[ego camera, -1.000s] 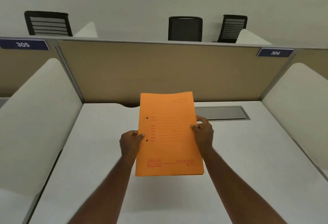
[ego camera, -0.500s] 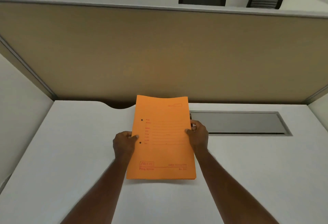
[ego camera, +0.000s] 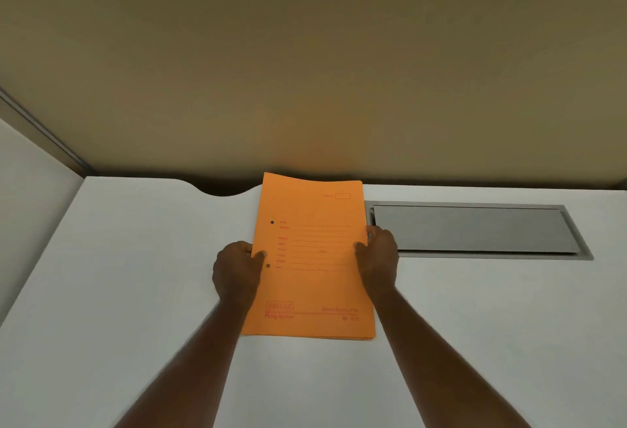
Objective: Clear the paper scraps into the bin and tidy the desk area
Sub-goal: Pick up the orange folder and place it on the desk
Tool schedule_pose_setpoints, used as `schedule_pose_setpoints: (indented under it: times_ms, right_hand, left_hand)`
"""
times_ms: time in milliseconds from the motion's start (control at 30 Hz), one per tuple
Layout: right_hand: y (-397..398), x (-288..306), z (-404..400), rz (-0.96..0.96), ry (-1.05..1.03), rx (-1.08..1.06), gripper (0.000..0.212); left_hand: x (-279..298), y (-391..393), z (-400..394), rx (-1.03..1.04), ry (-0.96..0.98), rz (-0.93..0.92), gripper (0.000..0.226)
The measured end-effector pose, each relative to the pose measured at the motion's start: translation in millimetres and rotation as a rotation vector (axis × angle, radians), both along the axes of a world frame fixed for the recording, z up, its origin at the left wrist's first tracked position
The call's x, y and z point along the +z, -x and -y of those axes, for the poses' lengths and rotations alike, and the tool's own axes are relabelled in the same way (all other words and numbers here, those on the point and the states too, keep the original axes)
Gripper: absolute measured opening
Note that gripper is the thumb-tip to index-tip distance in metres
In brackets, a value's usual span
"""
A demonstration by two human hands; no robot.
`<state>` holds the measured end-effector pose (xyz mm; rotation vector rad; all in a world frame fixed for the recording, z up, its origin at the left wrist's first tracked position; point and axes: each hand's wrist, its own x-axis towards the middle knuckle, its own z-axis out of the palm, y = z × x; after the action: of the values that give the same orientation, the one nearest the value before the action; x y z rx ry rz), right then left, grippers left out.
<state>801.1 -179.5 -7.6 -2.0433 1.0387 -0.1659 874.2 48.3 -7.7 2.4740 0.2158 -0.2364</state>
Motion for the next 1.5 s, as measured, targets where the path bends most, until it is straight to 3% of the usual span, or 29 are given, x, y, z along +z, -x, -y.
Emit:
schedule_pose_setpoints:
  times_ms: [167, 433, 600, 800, 1000, 1200, 1500]
  right_hand:
    - [-2.8, -0.7, 0.5, -0.168, 0.201, 0.06, 0.028]
    - [5.7, 2.4, -1.1, -0.117, 0.208, 0.111, 0.045]
    - [9.7, 18.4, -9.9, -0.043, 0.389, 0.24, 0.048]
    - [18.9, 49.5, -31.8, 0.033, 0.616, 0.439, 0.057]
    - [47.5, 80.3, -59.2, 0.048, 0.798, 0.575, 0.073]
    - [91.4, 148.3, -102.5, 0.049, 0.977, 0.676, 0.077]
    - [171.5, 239.9, -171.5, 0.075, 1.127, 0.605, 0.078]
  left_hand:
    - [-5.1, 0.3, -1.6, 0.016, -0.051, 0.028, 0.021]
    - [-3.8, 5.3, -2.2, -0.037, -0.096, 0.054, 0.044]
    - [3.1, 15.4, -5.0, -0.267, -0.149, 0.224, 0.042]
    - [21.4, 29.8, -12.4, -0.603, -0.241, 0.498, 0.07]
    - [68.5, 48.6, -35.6, -0.77, -0.242, 0.548, 0.078]
    - [144.9, 83.1, -66.6, -0.767, -0.209, 0.624, 0.076]
    - [210.1, 163.1, -133.9, -0.781, -0.12, 0.722, 0.075]
